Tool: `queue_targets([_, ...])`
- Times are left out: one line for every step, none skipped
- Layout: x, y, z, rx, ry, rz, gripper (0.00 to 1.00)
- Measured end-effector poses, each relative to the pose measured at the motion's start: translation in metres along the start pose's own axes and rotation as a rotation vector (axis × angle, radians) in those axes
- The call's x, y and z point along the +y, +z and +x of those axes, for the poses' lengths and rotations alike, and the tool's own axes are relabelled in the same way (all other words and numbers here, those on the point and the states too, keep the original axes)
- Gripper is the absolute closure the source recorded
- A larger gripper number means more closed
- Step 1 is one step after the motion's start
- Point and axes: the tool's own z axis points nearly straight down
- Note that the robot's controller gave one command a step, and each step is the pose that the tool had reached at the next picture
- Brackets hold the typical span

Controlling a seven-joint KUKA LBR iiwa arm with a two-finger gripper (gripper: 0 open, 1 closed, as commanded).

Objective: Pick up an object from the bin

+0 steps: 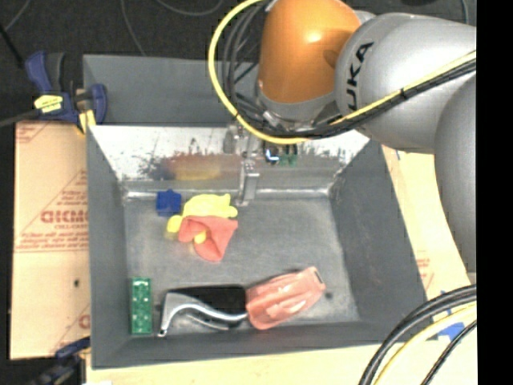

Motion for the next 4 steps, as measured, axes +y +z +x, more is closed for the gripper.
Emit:
queue_targets([0.000, -0.006, -0.001, -0.008, 0.001, -0.001, 0.00])
queue_targets([-0.004, 0.034, -0.002, -0.014, -0.057, 0.000, 0.00])
queue_targets([0.024, 0.102, 0.005, -0.015, -0.154, 0.001, 0.00])
queue_targets([0.041, 0.127, 0.019, -0.005, -0.122, -0.001, 0.00])
